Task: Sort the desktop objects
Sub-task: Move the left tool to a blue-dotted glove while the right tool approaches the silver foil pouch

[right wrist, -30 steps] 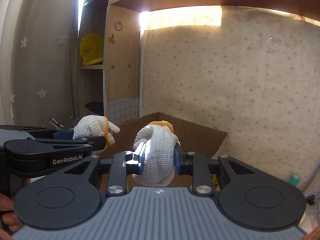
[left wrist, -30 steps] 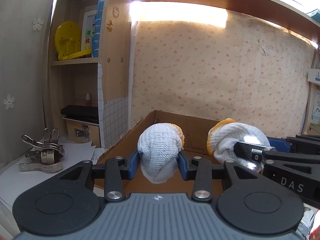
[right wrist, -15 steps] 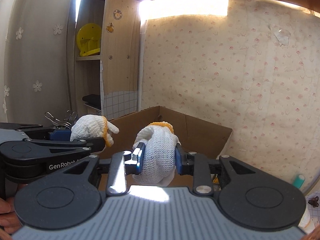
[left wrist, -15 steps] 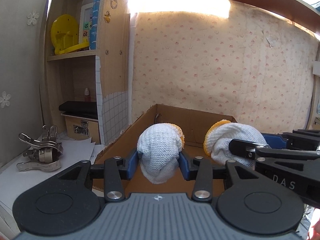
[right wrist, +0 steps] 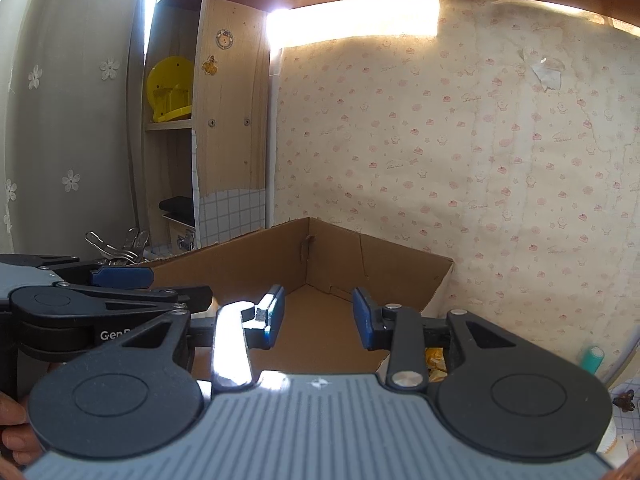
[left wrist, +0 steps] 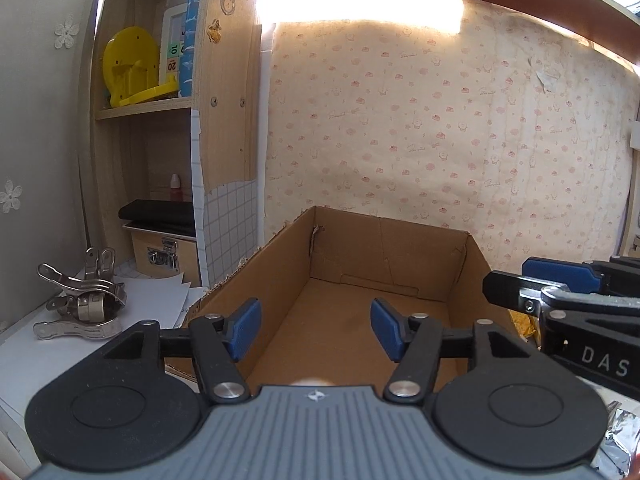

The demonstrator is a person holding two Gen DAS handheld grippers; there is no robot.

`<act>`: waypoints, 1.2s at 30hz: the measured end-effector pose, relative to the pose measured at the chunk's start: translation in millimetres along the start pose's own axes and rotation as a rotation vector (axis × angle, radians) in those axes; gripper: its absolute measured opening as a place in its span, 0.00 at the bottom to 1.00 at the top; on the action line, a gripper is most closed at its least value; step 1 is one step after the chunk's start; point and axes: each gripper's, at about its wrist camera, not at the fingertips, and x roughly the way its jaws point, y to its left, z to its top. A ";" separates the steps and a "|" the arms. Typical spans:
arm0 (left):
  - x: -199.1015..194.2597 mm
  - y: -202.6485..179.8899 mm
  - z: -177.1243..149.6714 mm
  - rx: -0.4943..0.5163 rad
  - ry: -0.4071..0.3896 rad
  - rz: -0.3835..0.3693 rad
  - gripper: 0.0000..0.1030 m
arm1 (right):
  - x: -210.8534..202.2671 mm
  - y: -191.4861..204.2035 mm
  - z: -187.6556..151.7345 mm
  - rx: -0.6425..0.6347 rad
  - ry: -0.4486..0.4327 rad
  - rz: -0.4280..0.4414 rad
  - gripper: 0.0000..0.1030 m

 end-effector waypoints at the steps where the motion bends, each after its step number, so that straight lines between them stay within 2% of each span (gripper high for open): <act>1: -0.3 -0.6 0.5 -0.001 -0.001 0.001 0.61 | -1.9 -1.0 0.5 0.001 -0.003 -0.002 0.36; 11: -9.2 -14.4 -1.0 0.013 -0.006 -0.025 0.61 | -24.2 -15.2 -5.3 0.010 -0.027 -0.039 0.38; 14: -16.4 -22.6 -2.3 0.008 -0.015 -0.053 0.61 | -36.9 -21.5 -11.9 0.011 -0.043 -0.069 0.52; 17: -25.1 -35.6 -5.4 0.010 -0.024 -0.098 0.62 | -51.8 -30.0 -20.3 0.022 -0.051 -0.108 0.54; 20: -31.2 -53.3 -11.8 0.020 -0.023 -0.153 0.62 | -67.2 -40.0 -31.8 0.010 -0.042 -0.163 0.62; 31: -38.9 -116.6 -45.7 0.093 0.007 -0.311 0.62 | -107.5 -77.6 -75.3 0.035 0.025 -0.296 0.63; 33: -41.2 -124.8 -51.5 0.104 -0.013 -0.304 0.71 | -111.5 -83.0 -83.9 0.043 0.040 -0.315 0.63; 36: -43.0 -129.1 -52.6 0.099 -0.019 -0.293 0.72 | -116.2 -91.6 -96.0 0.066 0.063 -0.330 0.65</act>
